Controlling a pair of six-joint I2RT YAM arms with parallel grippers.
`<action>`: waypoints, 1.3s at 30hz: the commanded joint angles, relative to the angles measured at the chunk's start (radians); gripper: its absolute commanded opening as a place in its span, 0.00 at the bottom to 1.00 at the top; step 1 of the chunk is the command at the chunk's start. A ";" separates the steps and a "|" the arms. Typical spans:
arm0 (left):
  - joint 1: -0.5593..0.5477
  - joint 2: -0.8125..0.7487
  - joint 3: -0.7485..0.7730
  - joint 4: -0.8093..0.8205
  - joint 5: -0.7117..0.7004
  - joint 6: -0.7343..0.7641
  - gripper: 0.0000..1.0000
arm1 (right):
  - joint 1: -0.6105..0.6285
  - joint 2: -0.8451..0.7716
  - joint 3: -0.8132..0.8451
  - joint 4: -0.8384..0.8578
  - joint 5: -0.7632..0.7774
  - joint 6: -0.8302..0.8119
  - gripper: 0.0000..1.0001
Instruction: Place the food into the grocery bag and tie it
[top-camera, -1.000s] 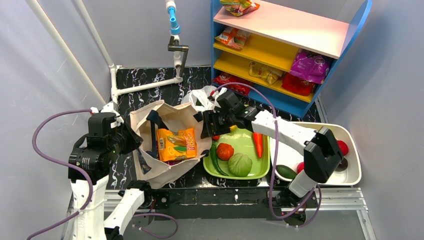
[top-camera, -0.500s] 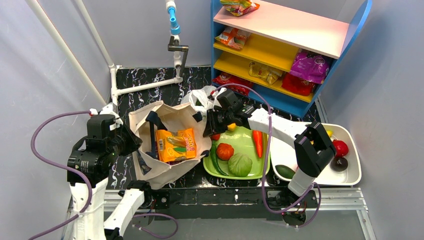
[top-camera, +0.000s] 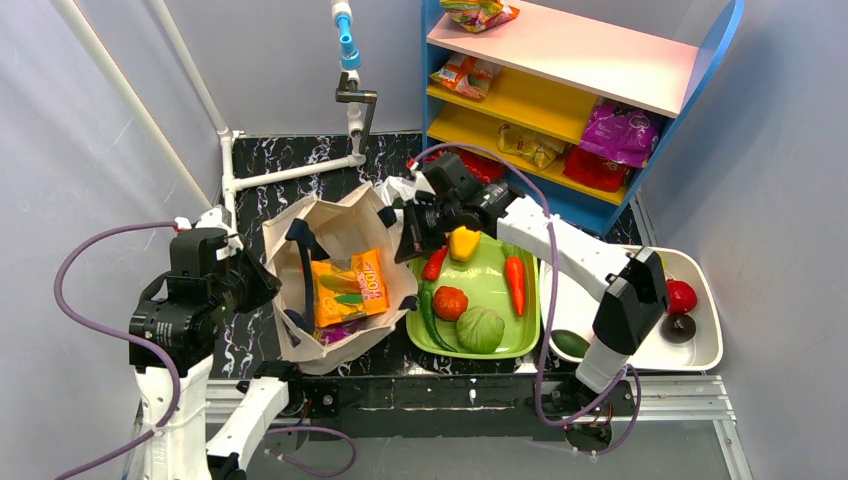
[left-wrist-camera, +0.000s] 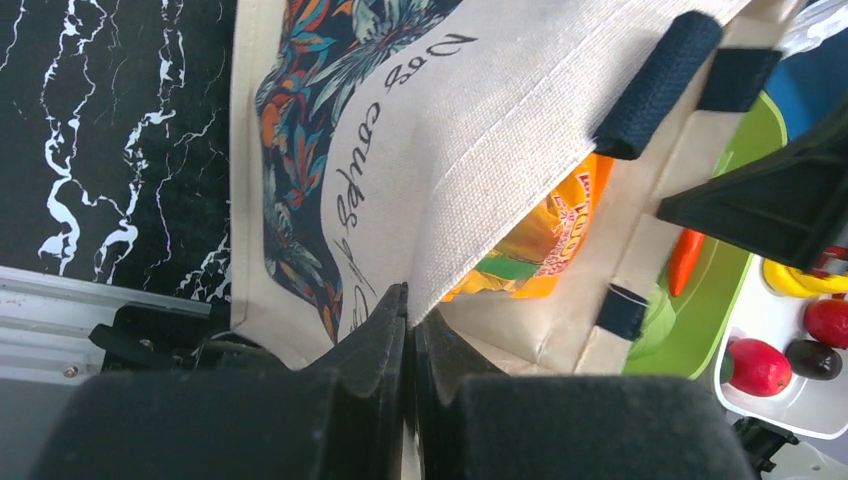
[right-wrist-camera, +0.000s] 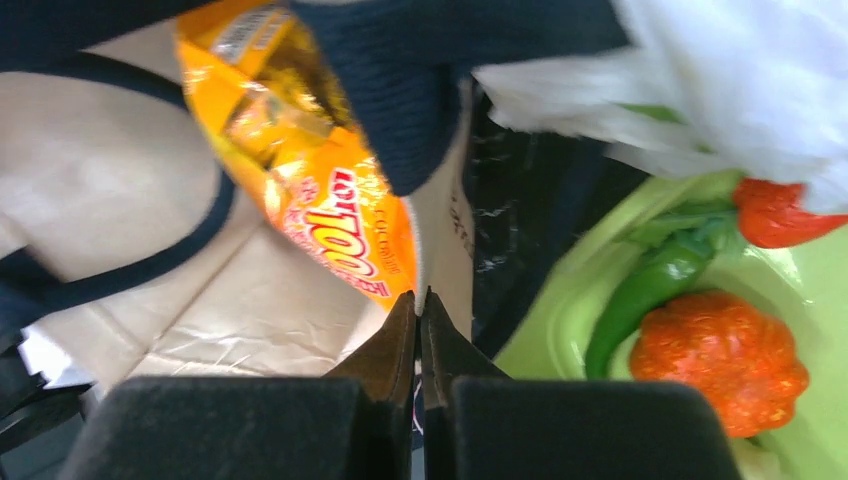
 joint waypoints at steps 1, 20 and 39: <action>-0.005 0.012 0.079 -0.057 0.021 -0.041 0.00 | 0.017 -0.043 0.240 -0.146 0.005 -0.001 0.01; -0.005 0.074 -0.043 -0.065 0.081 -0.150 0.00 | 0.153 0.314 0.739 -0.231 -0.249 0.183 0.01; -0.005 0.029 -0.004 -0.194 -0.039 -0.106 0.55 | 0.112 0.223 0.652 -0.276 -0.173 0.084 0.36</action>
